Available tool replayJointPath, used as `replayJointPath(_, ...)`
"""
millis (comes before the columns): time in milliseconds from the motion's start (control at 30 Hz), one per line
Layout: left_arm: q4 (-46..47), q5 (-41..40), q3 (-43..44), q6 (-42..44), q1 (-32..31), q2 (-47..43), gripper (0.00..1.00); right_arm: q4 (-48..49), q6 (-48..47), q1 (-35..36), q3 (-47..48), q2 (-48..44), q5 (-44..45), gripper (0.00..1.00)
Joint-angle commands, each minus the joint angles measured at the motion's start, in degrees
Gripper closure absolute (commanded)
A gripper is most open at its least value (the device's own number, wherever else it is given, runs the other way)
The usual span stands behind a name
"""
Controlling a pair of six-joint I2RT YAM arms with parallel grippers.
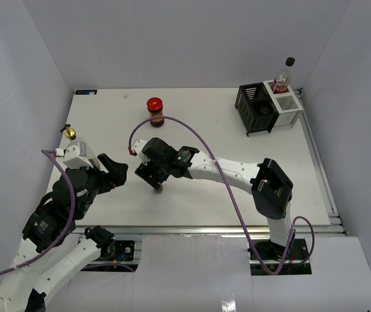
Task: Organize the condiment bottles
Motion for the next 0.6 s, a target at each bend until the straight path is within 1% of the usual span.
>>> replayJointPath(0, 0.34, 0.00, 0.01, -0.22, 0.18, -0.62, 0.02, 3.20, 0.43, 0.25, -1.21, 0.57, -1.02, 0.23)
replayJointPath(233, -0.01, 0.26, -1.36, -1.02, 0.22, -1.94, 0.02, 3.66, 1.18, 0.29, -1.89, 1.68, -0.40, 0.25)
replayJointPath(333, -0.11, 0.25, -1.63, -1.12, 0.21, -2.57, 0.02, 4.12, 1.28, 0.29, -2.33, 1.76, -0.12, 0.32)
replayJointPath(433, -0.39, 0.06, -1.63, -1.20, 0.19, -2.93, 0.02, 3.72, 1.53, 0.29, -2.15, 1.59, 1.12, 0.51)
replayJointPath(467, -0.45, 0.00, -1.62, -1.20, 0.14, -3.00, 0.02, 3.30, 1.52, 0.29, -1.97, 1.39, 1.73, 0.54)
replayJointPath(500, -0.45, 0.00, -1.62, -1.20, 0.21, -3.07, 0.02, 3.02, 1.31, 0.29, -1.76, 1.05, 2.21, 0.58)
replayJointPath(567, -0.03, 0.29, -2.15, -1.48, 0.22, -3.08, 0.02, 1.00, 0.34, 0.04, -0.86, 0.10, 5.61, 0.73)
